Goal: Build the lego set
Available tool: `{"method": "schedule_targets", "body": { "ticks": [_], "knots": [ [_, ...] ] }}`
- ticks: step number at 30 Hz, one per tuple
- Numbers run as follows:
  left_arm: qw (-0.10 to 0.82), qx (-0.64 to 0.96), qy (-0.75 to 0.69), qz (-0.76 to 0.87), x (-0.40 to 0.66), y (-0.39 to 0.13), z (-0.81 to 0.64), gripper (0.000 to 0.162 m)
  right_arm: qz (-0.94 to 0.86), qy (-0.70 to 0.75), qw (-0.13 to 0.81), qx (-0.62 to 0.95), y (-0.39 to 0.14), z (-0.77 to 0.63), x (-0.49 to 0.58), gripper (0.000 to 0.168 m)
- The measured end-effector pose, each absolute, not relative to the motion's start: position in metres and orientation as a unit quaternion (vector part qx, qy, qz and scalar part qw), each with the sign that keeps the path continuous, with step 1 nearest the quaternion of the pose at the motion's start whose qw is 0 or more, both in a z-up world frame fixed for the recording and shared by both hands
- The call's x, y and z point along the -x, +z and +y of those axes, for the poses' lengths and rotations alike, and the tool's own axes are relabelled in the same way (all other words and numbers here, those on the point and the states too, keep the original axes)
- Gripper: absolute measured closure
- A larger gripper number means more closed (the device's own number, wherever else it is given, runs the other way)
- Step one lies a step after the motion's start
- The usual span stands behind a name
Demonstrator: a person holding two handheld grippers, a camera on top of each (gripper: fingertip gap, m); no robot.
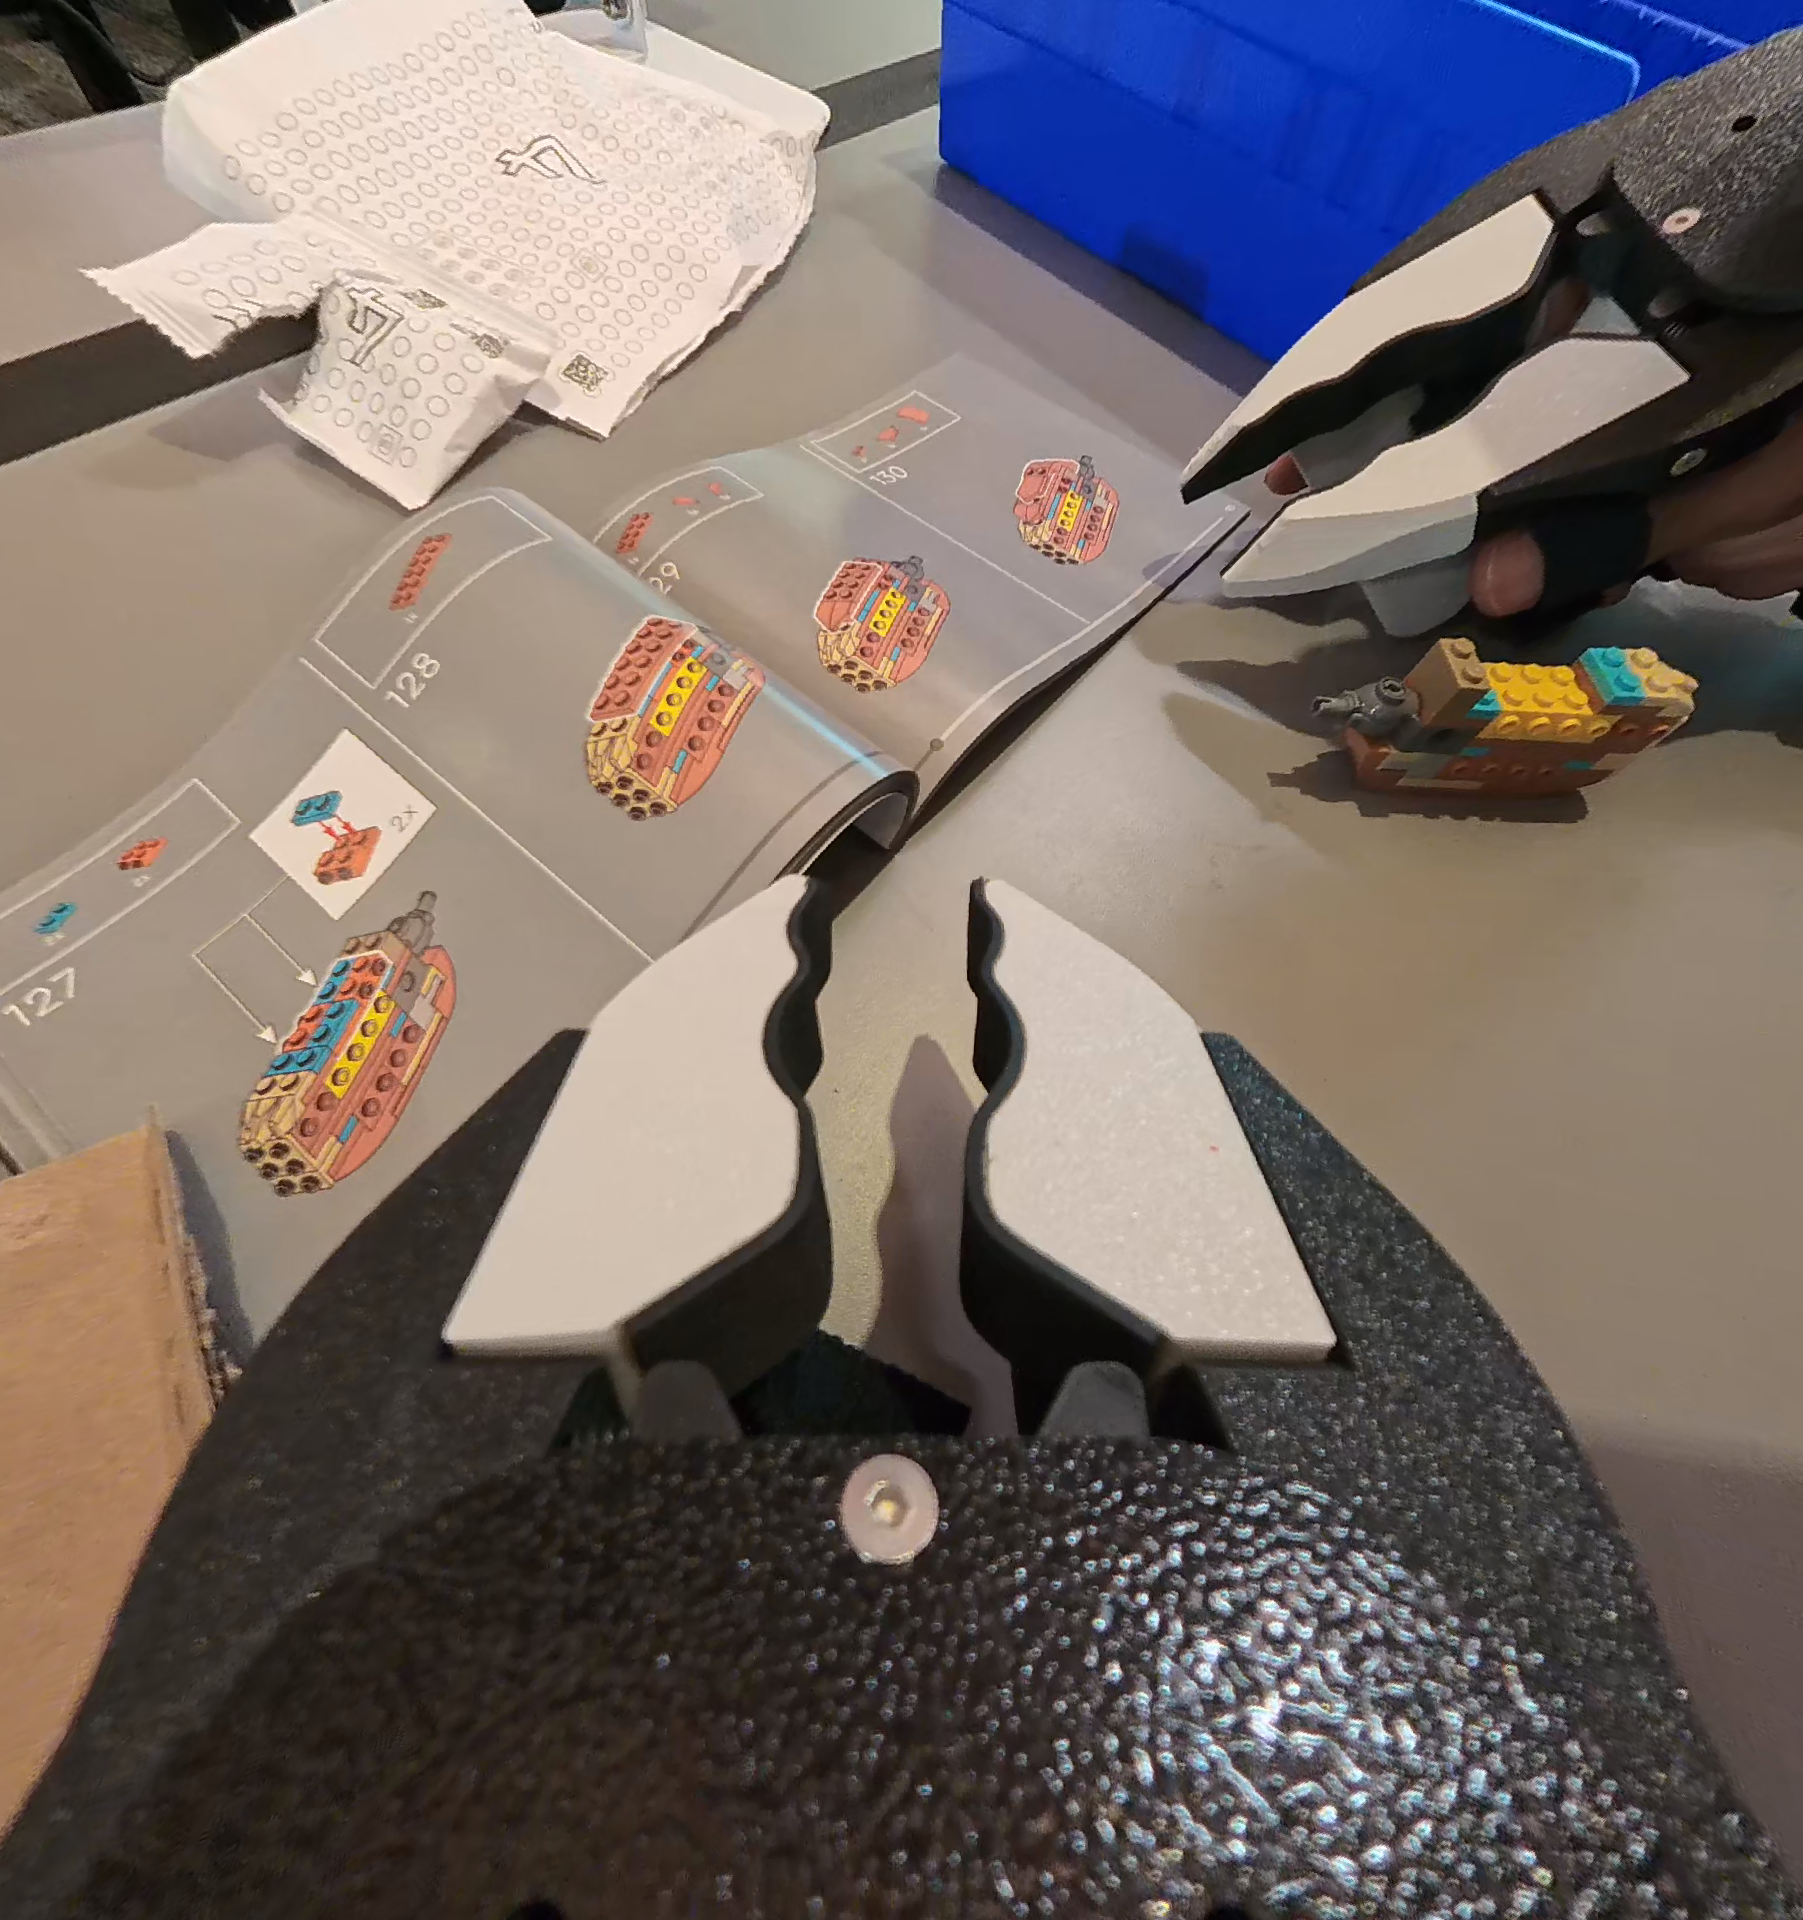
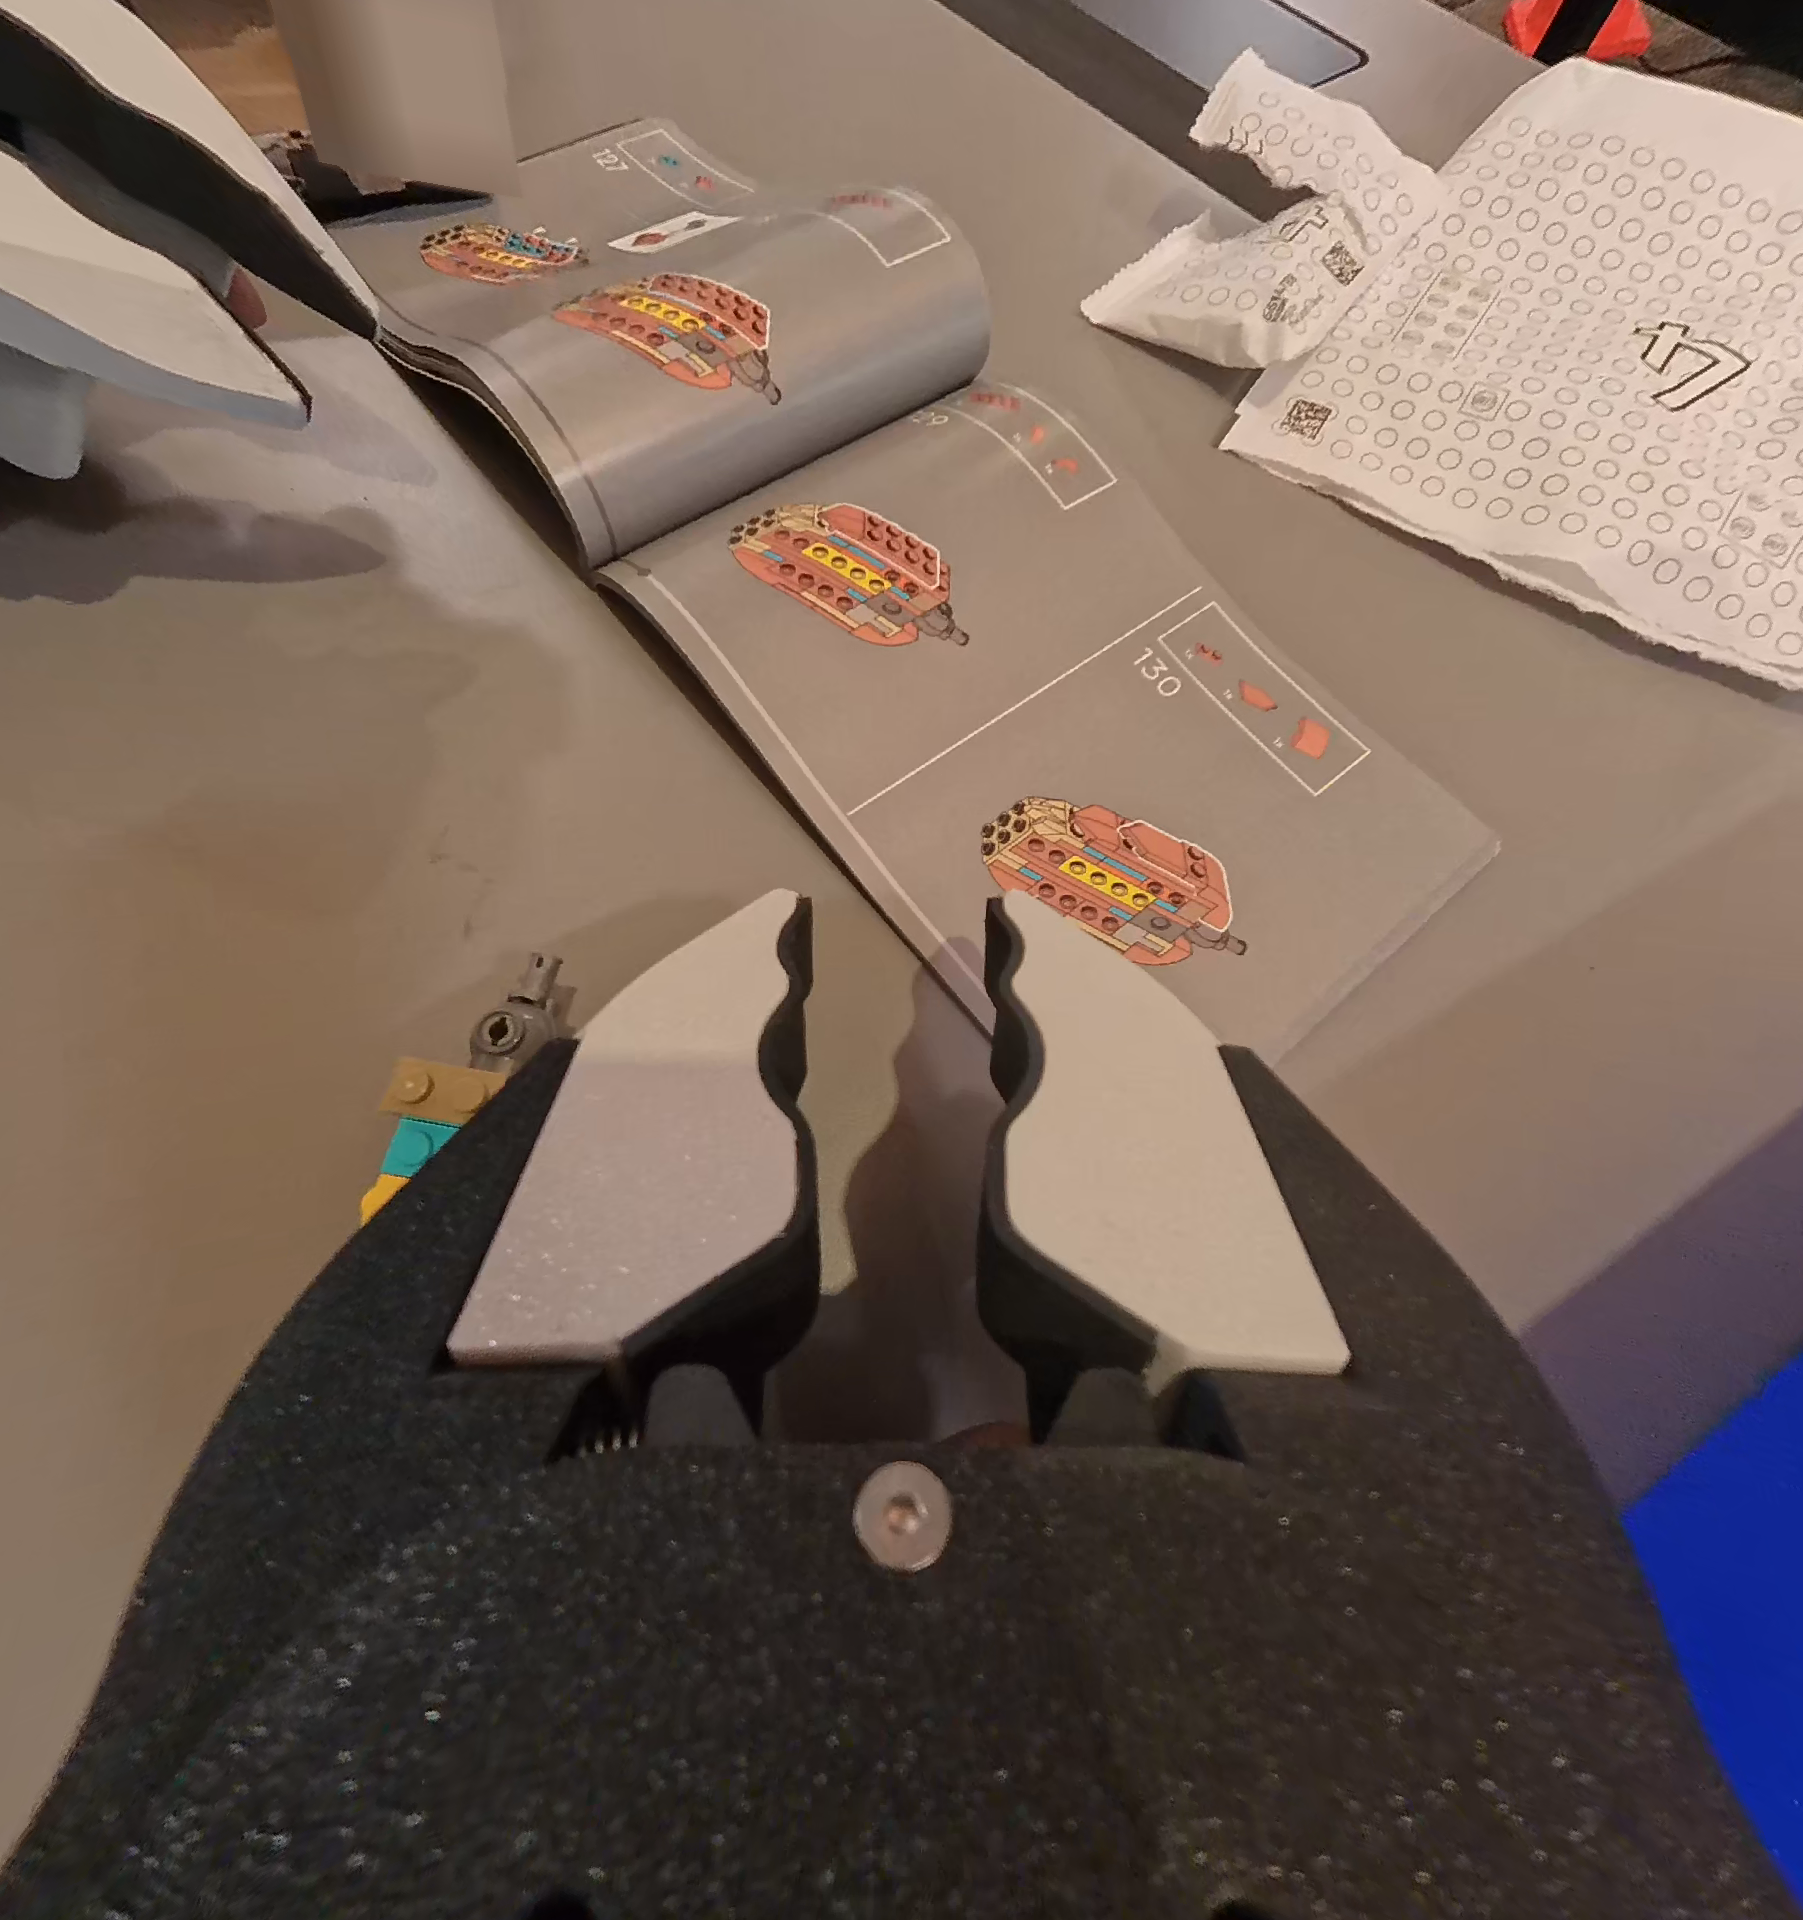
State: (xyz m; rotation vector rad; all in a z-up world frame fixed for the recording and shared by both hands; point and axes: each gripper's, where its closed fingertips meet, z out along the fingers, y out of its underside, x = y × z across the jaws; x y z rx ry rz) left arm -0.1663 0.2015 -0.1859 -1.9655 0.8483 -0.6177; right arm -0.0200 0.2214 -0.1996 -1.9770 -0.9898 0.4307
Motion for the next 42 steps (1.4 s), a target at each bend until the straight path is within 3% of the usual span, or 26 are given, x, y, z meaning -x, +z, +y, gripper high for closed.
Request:
{"method": "schedule_targets", "body": {
  "ticks": [32,42],
  "knots": [
    [0.437,0.794,-0.24,0.347,0.169,-0.189,0.202,0.138,-0.412,0.166,0.451,0.774,-0.194,0.218,0.025,0.136],
    [0.427,0.804,-0.219,0.35,0.169,-0.195,0.205,0.138,-0.442,0.193,0.581,0.656,-0.091,0.169,0.001,0.139]
  ]
}}
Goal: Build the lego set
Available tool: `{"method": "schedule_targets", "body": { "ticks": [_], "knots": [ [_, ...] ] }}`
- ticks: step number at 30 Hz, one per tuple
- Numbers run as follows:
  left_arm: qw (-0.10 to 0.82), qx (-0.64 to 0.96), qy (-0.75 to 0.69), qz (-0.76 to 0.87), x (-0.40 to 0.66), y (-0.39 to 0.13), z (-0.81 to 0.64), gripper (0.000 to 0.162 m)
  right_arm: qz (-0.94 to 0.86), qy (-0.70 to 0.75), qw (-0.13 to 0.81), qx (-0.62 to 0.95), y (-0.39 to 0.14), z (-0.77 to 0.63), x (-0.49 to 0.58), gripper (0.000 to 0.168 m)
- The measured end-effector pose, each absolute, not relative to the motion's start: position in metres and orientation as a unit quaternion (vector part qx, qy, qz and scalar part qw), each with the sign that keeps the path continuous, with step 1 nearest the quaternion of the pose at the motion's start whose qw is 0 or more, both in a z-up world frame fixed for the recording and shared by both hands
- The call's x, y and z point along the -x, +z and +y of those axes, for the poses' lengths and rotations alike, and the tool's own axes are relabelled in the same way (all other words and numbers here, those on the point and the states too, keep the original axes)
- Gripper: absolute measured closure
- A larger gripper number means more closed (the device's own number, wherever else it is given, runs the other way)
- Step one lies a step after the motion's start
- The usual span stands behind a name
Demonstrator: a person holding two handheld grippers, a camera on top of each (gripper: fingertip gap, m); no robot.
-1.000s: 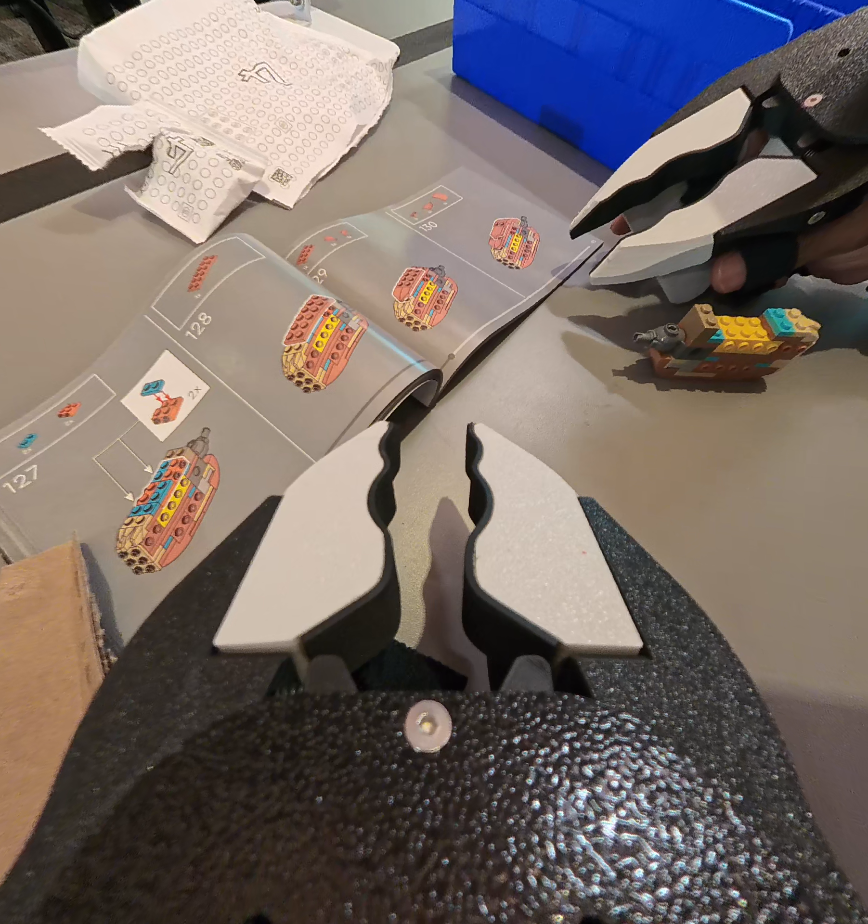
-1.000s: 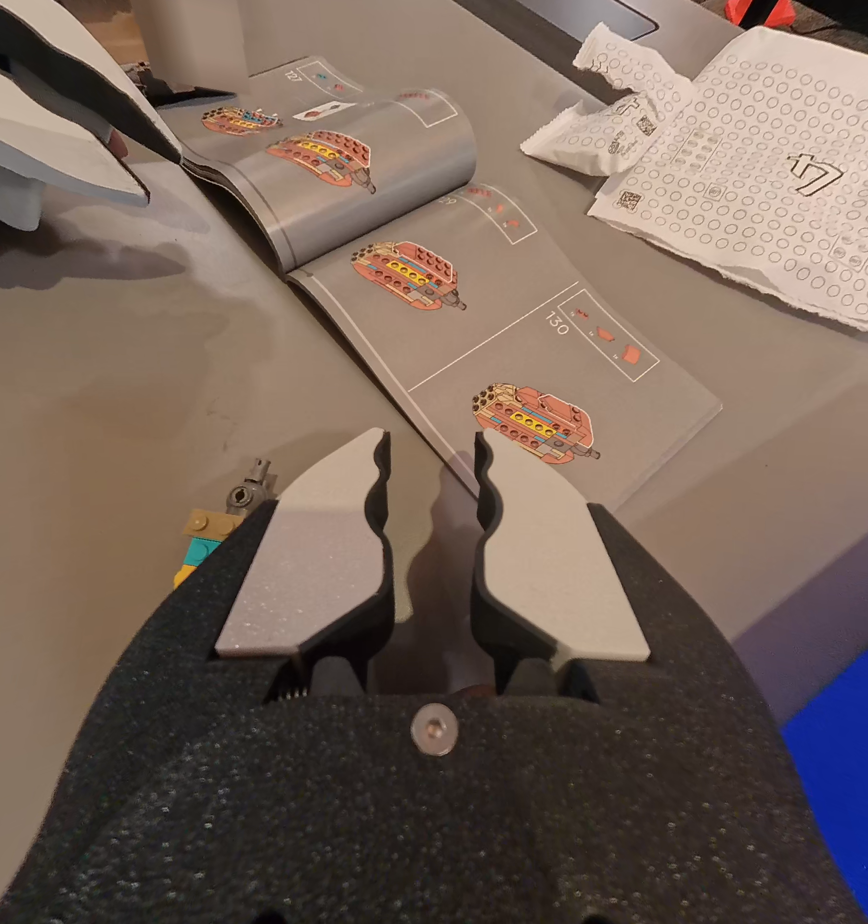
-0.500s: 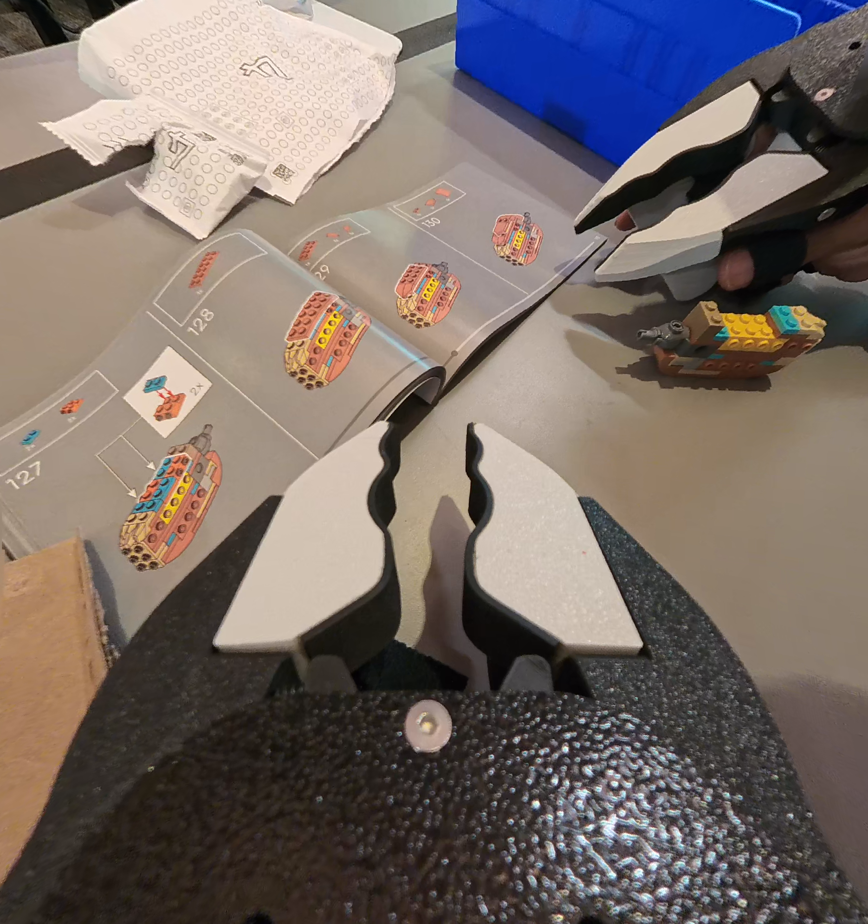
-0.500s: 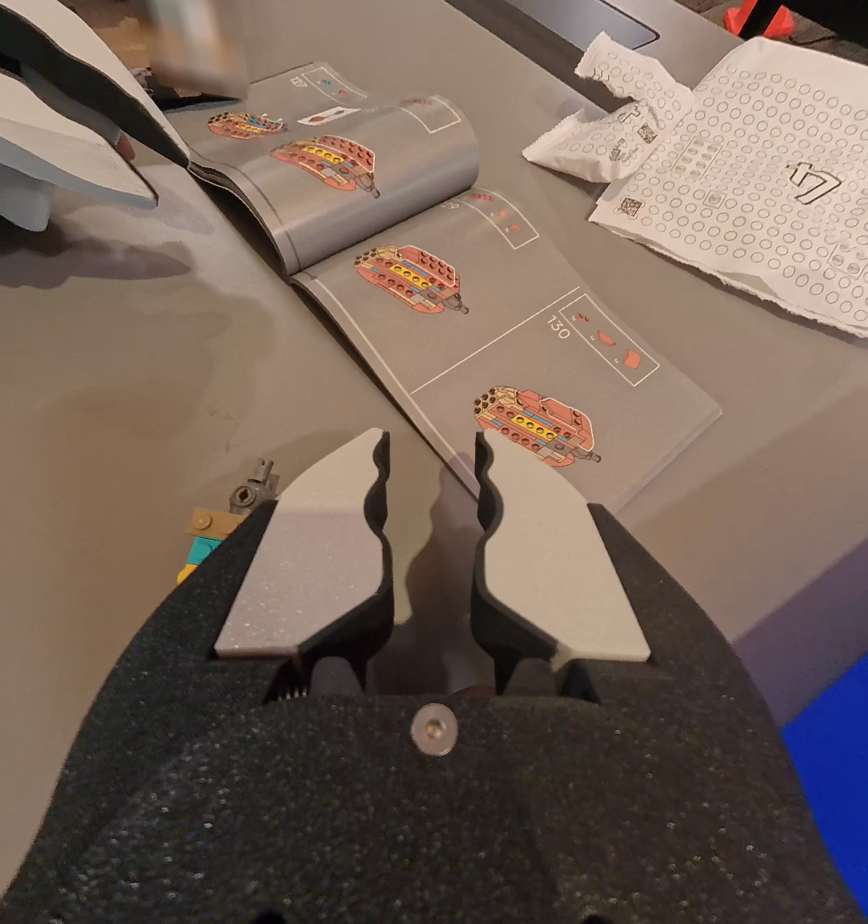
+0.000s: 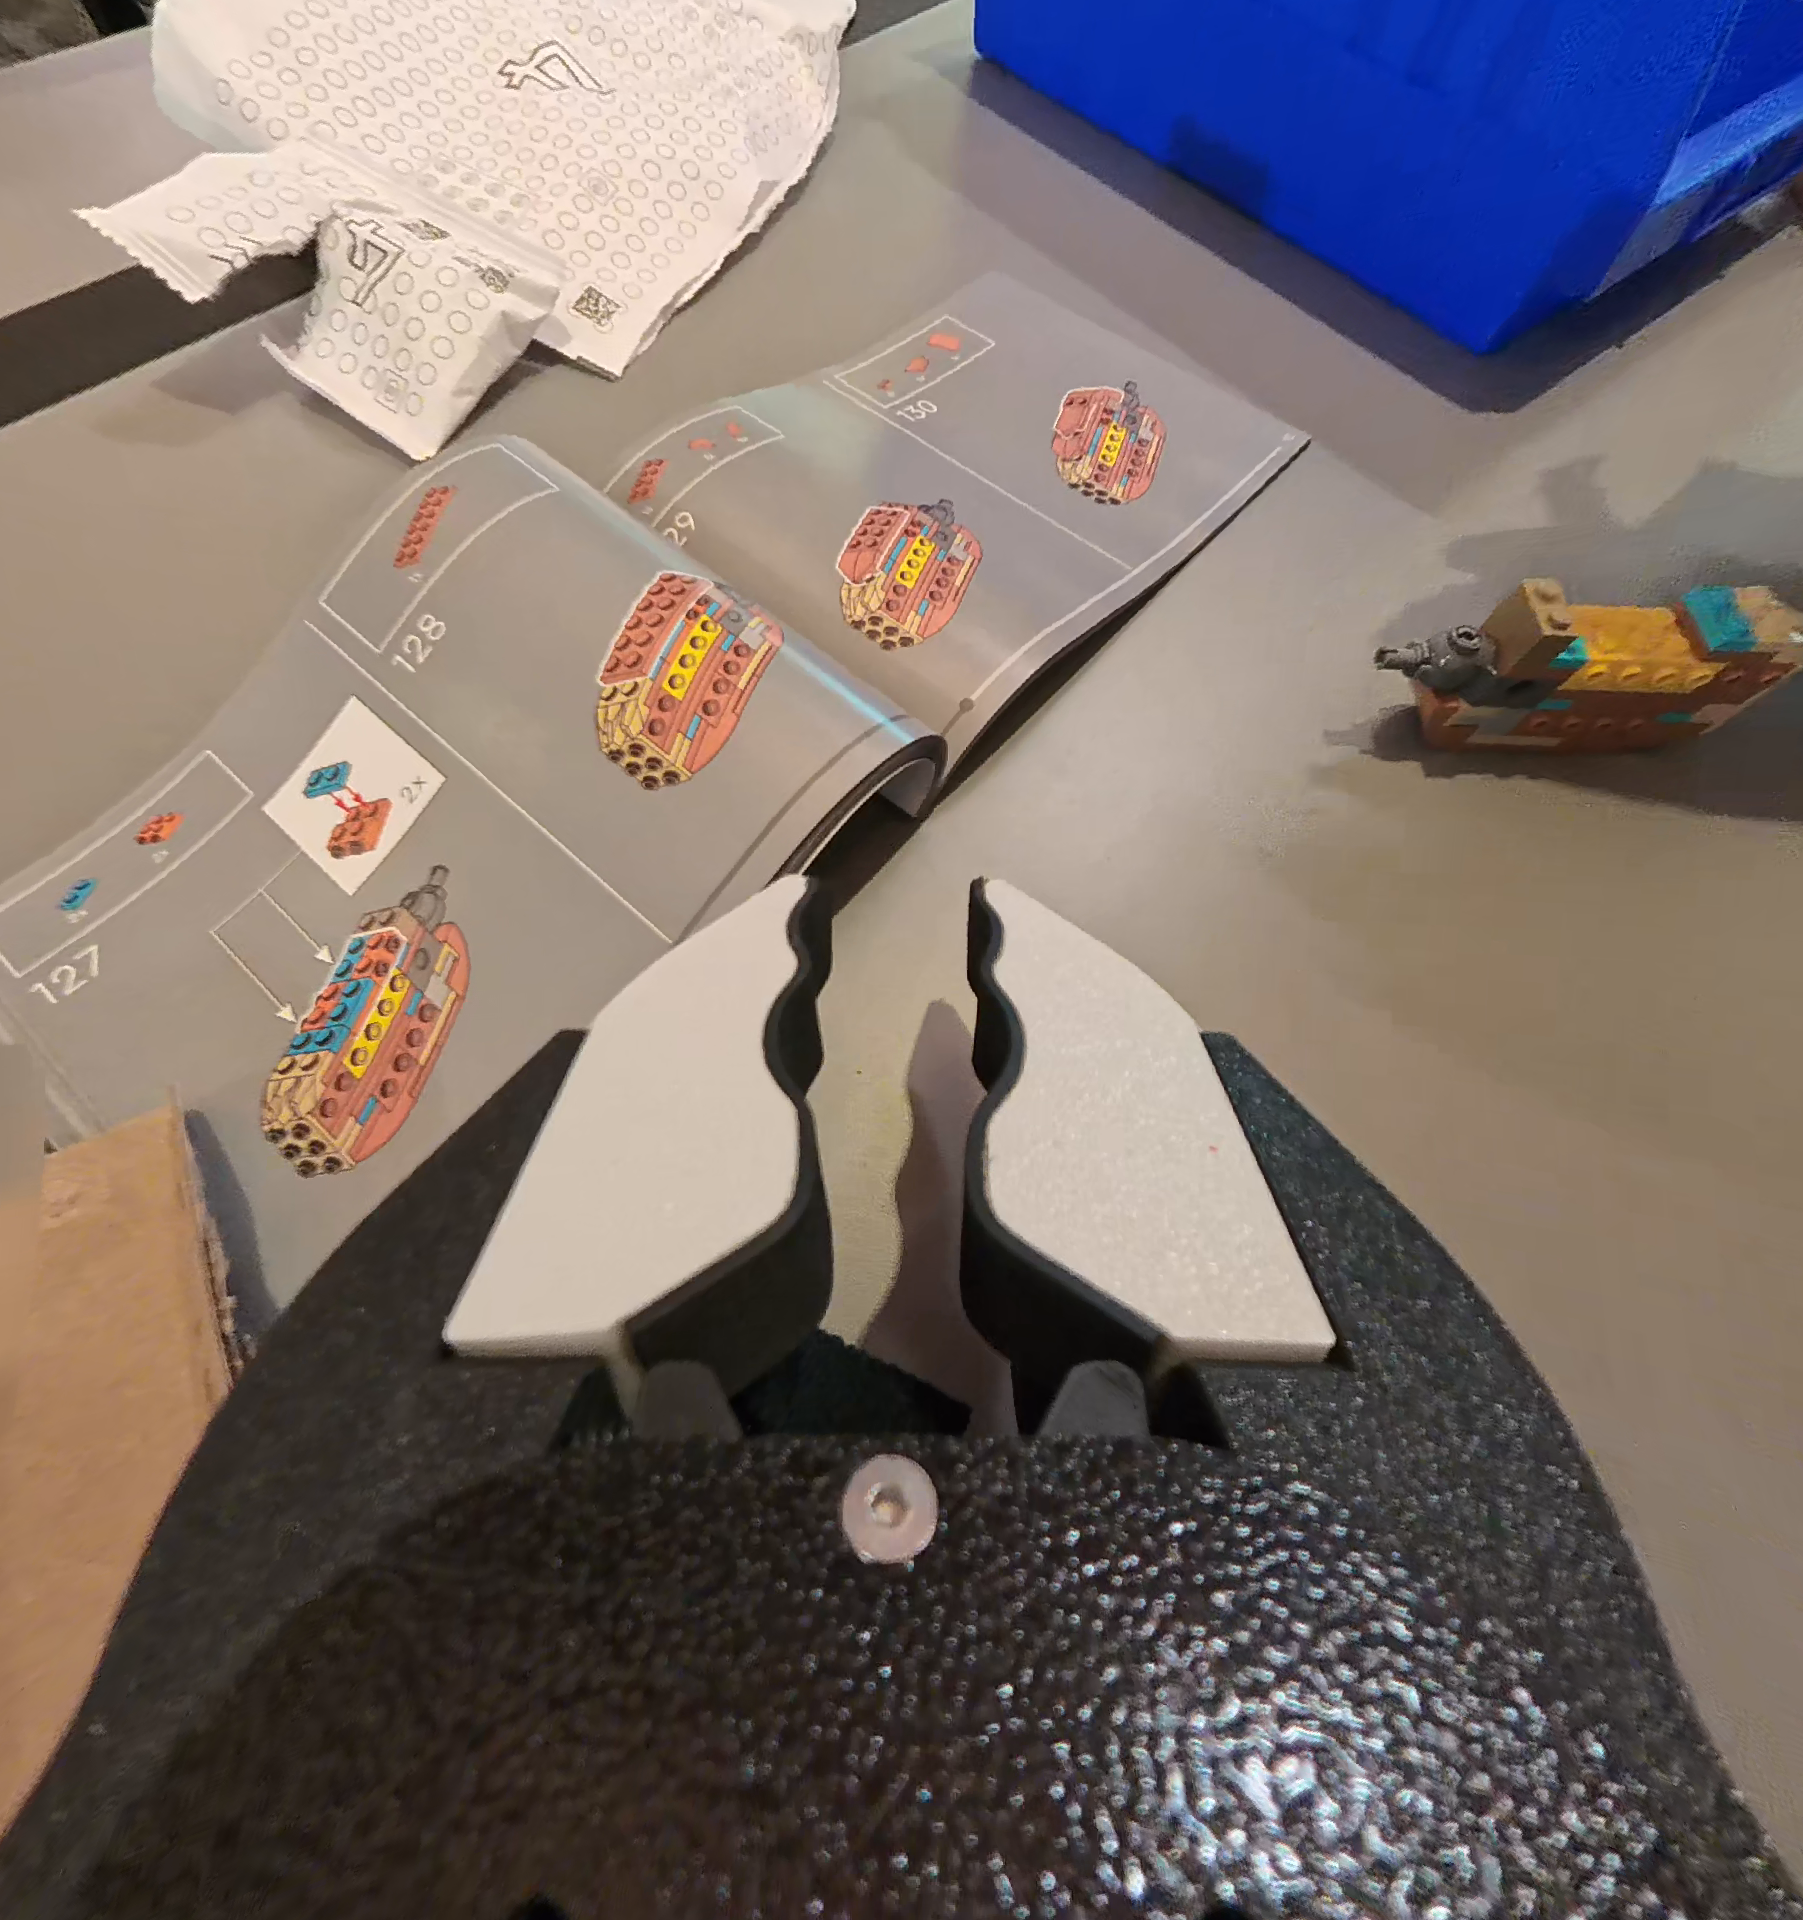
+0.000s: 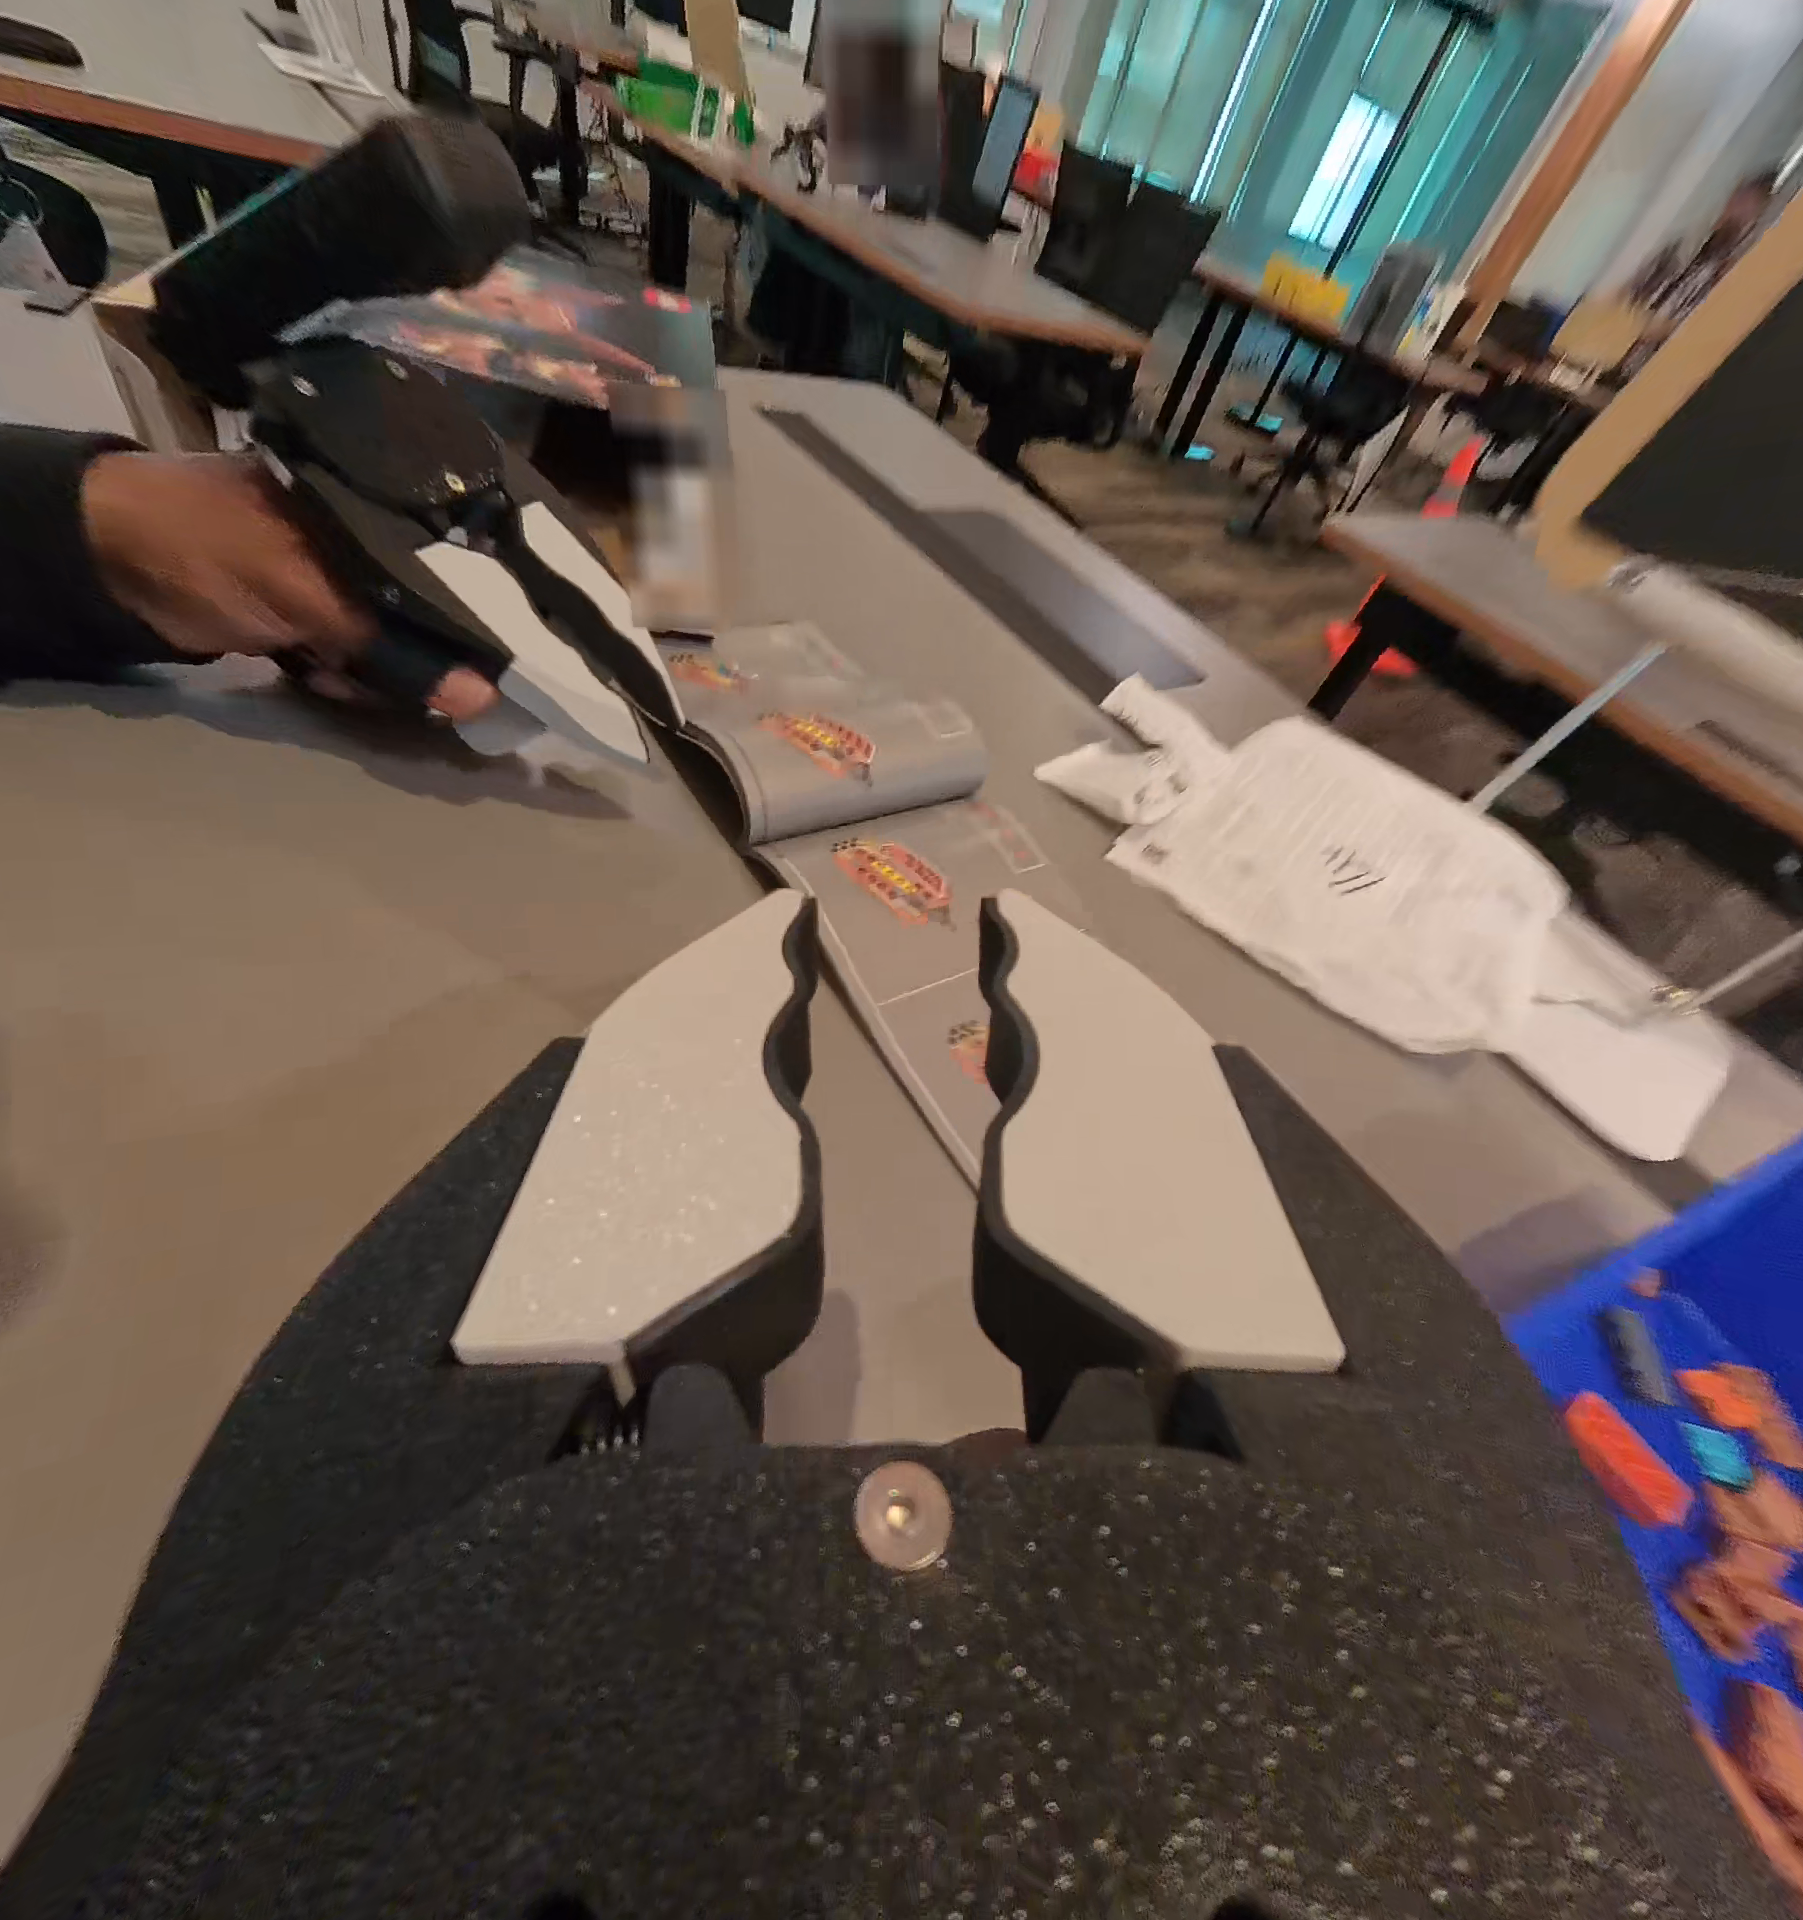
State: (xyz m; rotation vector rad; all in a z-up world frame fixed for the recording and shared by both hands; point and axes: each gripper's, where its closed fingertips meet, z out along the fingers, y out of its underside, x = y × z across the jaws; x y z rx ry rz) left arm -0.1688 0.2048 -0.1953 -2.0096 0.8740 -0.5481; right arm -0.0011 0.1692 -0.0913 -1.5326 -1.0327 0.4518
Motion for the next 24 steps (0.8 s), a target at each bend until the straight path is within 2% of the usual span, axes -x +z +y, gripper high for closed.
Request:
{"method": "schedule_targets", "body": {
  "ticks": [5,9,12,17,24],
  "knots": [
    [0.44,0.804,-0.207,0.344,0.169,-0.193,0.207,0.138,-0.429,0.151,0.606,0.653,-0.066,0.164,-0.07,0.144],
    [0.444,0.803,-0.232,0.323,0.159,-0.188,0.208,0.138,-0.449,0.079,0.586,0.67,-0.051,0.189,-0.127,0.15],
    [0.437,0.807,-0.215,0.335,0.151,-0.193,0.209,0.138,-0.498,0.051,0.489,0.714,-0.06,0.239,-0.154,0.151],
    [0.436,0.807,-0.179,0.355,0.149,-0.198,0.208,0.138,-0.522,0.032,0.283,0.804,-0.122,0.342,-0.189,0.152],
    [0.435,0.807,-0.19,0.35,0.15,-0.197,0.208,0.138,-0.522,-0.009,0.172,0.836,-0.19,0.407,-0.204,0.154]
  ]
}}
